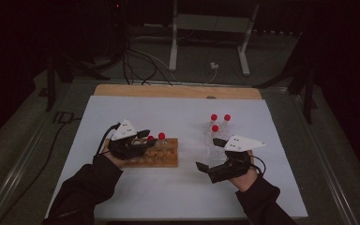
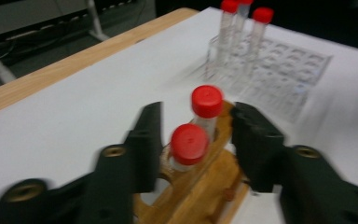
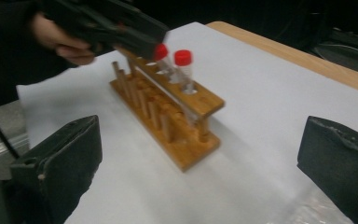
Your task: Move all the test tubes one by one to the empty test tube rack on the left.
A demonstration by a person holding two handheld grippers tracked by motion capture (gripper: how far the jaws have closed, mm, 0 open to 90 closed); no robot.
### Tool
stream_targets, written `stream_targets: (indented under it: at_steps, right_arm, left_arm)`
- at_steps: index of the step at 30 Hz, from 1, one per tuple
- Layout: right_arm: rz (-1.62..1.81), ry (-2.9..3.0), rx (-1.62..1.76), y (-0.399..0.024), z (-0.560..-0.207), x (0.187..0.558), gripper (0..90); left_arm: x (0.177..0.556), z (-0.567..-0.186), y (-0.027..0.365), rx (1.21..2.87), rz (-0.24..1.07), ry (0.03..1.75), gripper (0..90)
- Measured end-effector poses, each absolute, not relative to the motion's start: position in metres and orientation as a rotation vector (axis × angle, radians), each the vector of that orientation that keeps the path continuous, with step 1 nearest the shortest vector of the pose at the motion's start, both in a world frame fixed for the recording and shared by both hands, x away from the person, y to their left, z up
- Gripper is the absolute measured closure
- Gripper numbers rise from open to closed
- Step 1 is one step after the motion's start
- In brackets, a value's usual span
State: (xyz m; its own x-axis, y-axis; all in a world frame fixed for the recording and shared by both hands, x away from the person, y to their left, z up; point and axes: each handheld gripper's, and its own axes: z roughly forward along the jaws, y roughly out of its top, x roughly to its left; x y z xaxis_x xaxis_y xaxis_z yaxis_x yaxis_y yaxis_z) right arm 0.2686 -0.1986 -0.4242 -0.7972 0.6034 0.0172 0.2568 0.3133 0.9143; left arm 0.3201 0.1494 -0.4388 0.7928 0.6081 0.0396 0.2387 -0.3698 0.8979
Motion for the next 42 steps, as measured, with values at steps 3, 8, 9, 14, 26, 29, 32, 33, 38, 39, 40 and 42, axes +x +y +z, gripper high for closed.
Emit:
stream_targets:
  at_steps: [3, 8, 9, 14, 26, 29, 32, 33, 38, 39, 40, 42]
  right_arm:
    - [1.476, 2.243, 0.796, -0.205, -0.423, 0.275, 0.0]
    - [1.455, 2.216, 0.839, -0.218, -0.423, 0.287, 0.0]
    - [1.45, 2.202, 0.848, -0.22, -0.423, 0.289, 0.0]
    - [1.407, 2.173, 0.906, -0.23, -0.43, 0.306, 0.0]
    - [1.281, 2.143, 1.042, -0.244, -0.456, 0.344, 26.3]
    - [1.265, 2.163, 1.06, -0.245, -0.461, 0.352, 39.3]
    - [1.246, 2.191, 1.04, -0.243, -0.465, 0.358, 49.5]
    - [1.231, 2.202, 1.026, -0.243, -0.467, 0.36, 52.1]
    - [1.222, 2.239, 1.014, -0.239, -0.472, 0.367, 60.8]
    - [1.216, 2.246, 1.015, -0.238, -0.473, 0.367, 62.3]
    - [1.212, 2.251, 1.011, -0.237, -0.474, 0.368, 65.1]
    - [1.206, 2.258, 1.005, -0.235, -0.475, 0.369, 68.7]
  left_arm:
    - [0.314, -0.435, 0.153, 1.942, 0.442, 0.623, 40.9]
    - [0.303, -0.431, 0.158, 1.915, 0.422, 0.604, 27.5]
    - [0.3, -0.431, 0.158, 1.912, 0.427, 0.604, 23.6]
    - [0.287, -0.434, 0.161, 1.895, 0.396, 0.588, 6.4]
    - [0.269, -0.456, 0.168, 1.905, 0.355, 0.588, 1.5]
    - [0.268, -0.458, 0.169, 1.904, 0.351, 0.592, 1.5]
    - [0.268, -0.458, 0.17, 1.903, 0.353, 0.592, 1.6]
    - [0.268, -0.458, 0.17, 1.899, 0.35, 0.59, 1.5]
    - [0.268, -0.459, 0.17, 1.902, 0.353, 0.594, 1.5]
    - [0.268, -0.459, 0.17, 1.902, 0.344, 0.592, 1.6]
    - [0.268, -0.459, 0.17, 1.904, 0.35, 0.595, 1.5]
    - [0.269, -0.46, 0.17, 1.906, 0.341, 0.593, 1.5]
